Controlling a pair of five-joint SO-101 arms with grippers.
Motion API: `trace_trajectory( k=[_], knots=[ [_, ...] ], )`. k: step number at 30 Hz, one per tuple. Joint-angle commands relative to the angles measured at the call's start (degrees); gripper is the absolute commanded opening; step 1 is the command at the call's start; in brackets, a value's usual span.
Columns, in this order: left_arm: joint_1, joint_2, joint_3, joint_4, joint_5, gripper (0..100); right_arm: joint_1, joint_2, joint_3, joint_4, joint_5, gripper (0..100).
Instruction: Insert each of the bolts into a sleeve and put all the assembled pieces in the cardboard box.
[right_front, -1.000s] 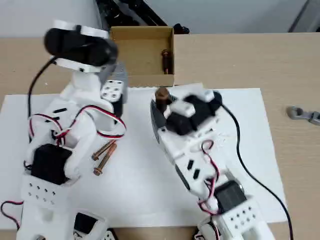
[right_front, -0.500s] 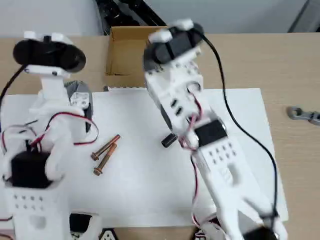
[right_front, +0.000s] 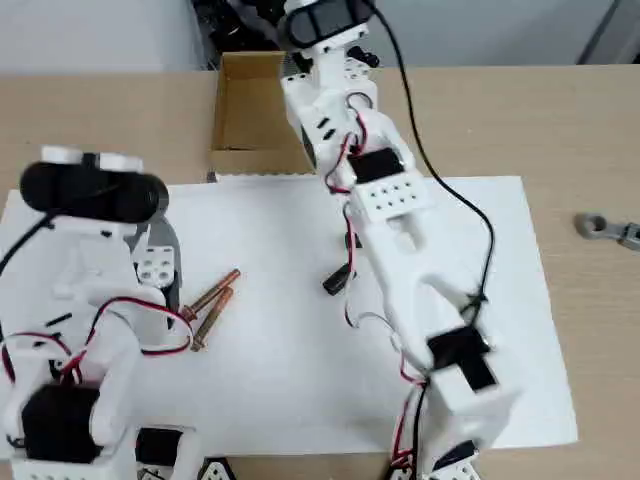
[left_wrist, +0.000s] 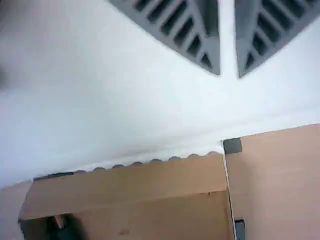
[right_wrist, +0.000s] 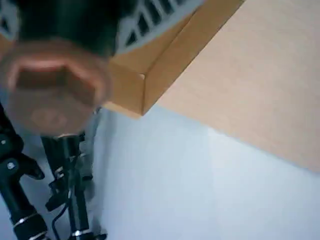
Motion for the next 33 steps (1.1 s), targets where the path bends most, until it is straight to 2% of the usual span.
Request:
trace_trajectory(
  k=[1,8,15,17,22,28,33],
  knots=[
    [-0.44,-2.90,2.42,-0.88,-0.26,1,0.66,5.67,-9.23,-3.65,0.26,0.3],
    [-0.44,-5.27,7.25,-6.15,-0.35,1,1.01,21.49,-20.04,-6.73,0.26,0.4],
    [-0.44,-5.27,7.87,-5.71,-0.35,1,2.07,34.86,-31.47,-6.55,0.26,1.2],
    [-0.44,-5.19,7.87,-5.63,-0.35,1,2.15,37.32,-33.76,-6.20,0.09,5.4],
    [-0.44,-5.19,7.87,-5.80,-2.64,1,1.89,39.25,-34.11,-4.09,-5.10,16.4],
    [-0.44,-5.10,7.87,-6.07,-2.81,1,2.15,39.16,-34.11,-2.77,-7.12,15.9],
    [-0.44,-5.01,8.57,-5.71,-2.64,4,2.24,34.42,-34.46,8.22,-7.21,15.8]
  ],
)
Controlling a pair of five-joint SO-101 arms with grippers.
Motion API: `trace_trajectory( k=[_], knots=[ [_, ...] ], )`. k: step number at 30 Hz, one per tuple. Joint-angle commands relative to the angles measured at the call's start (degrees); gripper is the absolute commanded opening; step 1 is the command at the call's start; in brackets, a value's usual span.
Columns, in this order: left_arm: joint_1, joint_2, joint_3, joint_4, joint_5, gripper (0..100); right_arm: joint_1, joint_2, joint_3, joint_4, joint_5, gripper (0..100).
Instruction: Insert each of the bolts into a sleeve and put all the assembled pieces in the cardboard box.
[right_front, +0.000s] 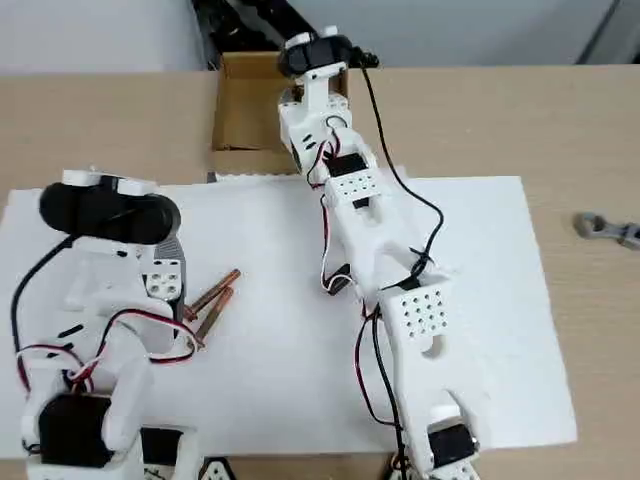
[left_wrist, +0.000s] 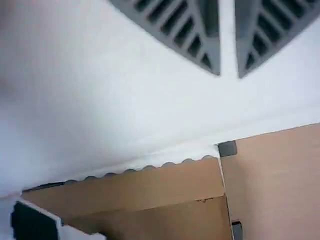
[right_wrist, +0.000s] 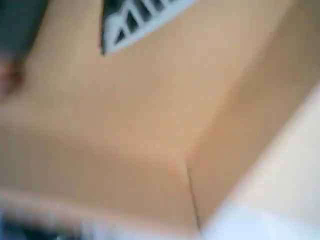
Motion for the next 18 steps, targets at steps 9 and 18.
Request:
trace_trajectory(
  k=[9,18],
  knots=[
    [-0.53,0.00,4.88,-2.20,3.25,7,2.95,-22.90,-3.16,32.75,-0.88,15.8],
    [-0.53,18.11,-0.75,-0.35,3.52,6,6.29,-37.76,-3.16,62.99,-6.68,15.8]
  ],
)
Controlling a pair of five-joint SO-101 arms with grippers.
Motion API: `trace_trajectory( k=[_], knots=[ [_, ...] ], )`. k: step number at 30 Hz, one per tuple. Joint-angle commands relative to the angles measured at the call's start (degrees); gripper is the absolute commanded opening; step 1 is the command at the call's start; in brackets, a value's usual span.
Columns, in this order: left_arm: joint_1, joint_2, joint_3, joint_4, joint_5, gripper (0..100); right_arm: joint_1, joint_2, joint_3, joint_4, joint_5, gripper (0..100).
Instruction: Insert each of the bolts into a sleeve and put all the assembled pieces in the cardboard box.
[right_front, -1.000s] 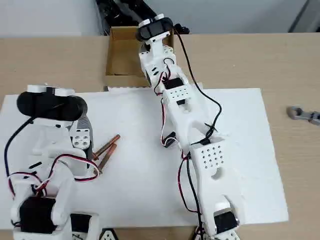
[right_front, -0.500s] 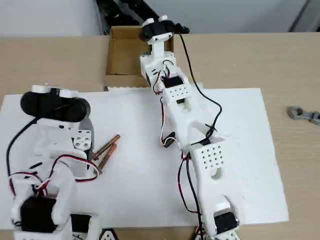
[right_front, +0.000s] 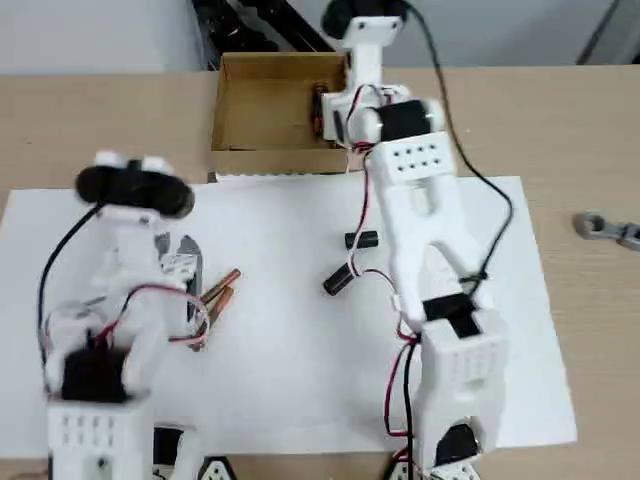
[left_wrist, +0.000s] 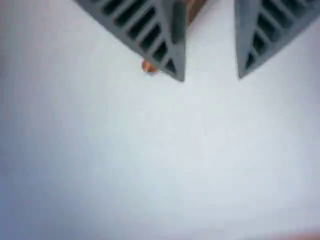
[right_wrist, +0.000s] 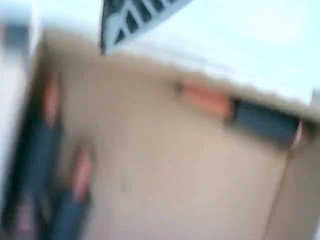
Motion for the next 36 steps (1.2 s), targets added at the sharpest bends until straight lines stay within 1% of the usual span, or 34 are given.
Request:
trace_trajectory(
  k=[1,6,11,17,19,22,27,29,32,36],
  knots=[
    [-0.18,8.62,-6.64,0.00,0.44,6,1.10,-8.31,-3.08,9.98,-3.78,15.8],
    [-0.09,19.96,-16.40,5.36,0.53,6,0.66,-12.88,-2.73,22.55,-8.44,15.8],
    [-0.09,31.38,-23.78,13.98,0.00,6,0.57,-17.89,0.18,23.43,-9.93,15.8],
    [0.26,44.13,-28.88,21.80,-6.42,6,-4.35,-28.00,17.23,23.25,-10.11,15.8],
    [-0.09,46.42,-30.29,22.68,-7.91,7,-6.02,-31.78,23.82,23.16,-11.08,15.8],
    [0.26,47.21,-30.64,22.68,-10.02,7,-7.52,-37.05,32.18,23.08,-14.95,15.8],
    [0.09,47.65,-30.20,22.42,-16.18,10,-7.52,-44.26,43.16,23.08,-15.56,15.8],
    [0.00,48.18,-30.29,22.24,-18.11,11,-7.43,-46.90,46.59,23.08,-15.82,15.8],
    [-0.44,50.90,-30.20,22.15,-19.16,11,-7.43,-51.03,49.93,22.64,-16.35,15.8],
    [-1.41,56.26,-30.29,18.73,-20.57,11,-7.34,-56.04,52.84,22.29,-16.35,15.8]
  ],
)
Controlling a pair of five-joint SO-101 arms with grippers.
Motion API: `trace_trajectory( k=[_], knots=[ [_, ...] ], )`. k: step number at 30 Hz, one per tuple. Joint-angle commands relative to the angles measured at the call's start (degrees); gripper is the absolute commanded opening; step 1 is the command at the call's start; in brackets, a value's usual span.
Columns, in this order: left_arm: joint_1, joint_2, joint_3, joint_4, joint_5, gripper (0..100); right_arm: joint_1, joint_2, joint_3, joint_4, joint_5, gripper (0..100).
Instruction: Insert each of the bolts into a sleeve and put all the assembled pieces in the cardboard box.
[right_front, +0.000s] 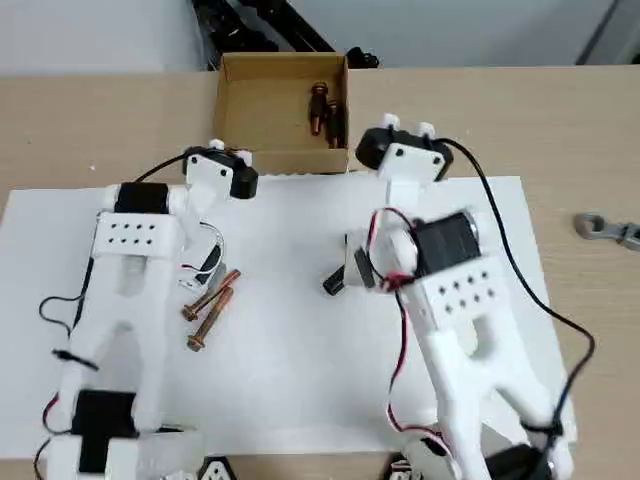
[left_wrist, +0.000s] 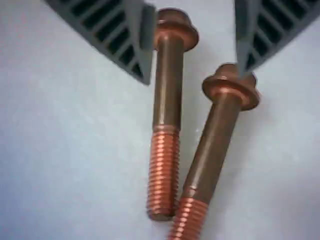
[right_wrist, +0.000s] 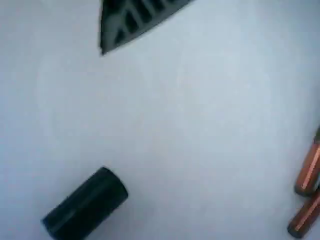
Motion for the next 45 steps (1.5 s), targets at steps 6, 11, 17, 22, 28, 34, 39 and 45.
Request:
trace_trajectory(
  k=[6,11,17,22,28,34,39,45],
  knots=[
    [-0.62,9.67,-2.42,-7.65,-5.71,11,-0.04,-9.19,4.04,-0.66,-0.62,15.8],
    [-0.88,13.80,-2.42,-8.44,-9.23,11,-0.04,-11.38,5.54,-0.66,-0.62,15.8],
    [-0.88,12.66,-2.51,-5.89,-10.99,11,-0.04,-11.56,6.86,-0.66,-0.62,15.8],
    [-0.70,9.32,-2.68,-2.55,-12.48,11,-0.04,-11.47,7.03,-2.42,-0.62,15.8],
    [-0.62,6.68,-2.68,0.79,-14.95,23,-0.13,-11.38,7.03,-4.35,-0.62,15.8],
    [-0.79,6.77,-2.33,0.62,-16.70,23,-0.13,-11.38,7.03,-4.53,-0.62,15.8],
    [-0.79,6.86,-1.45,-2.20,-16.97,23,-0.13,-11.38,7.03,-4.35,-0.70,15.8],
    [-0.79,6.86,7.08,-9.85,-18.29,23,-0.13,-11.74,7.03,-4.26,-0.70,15.8]
  ],
)
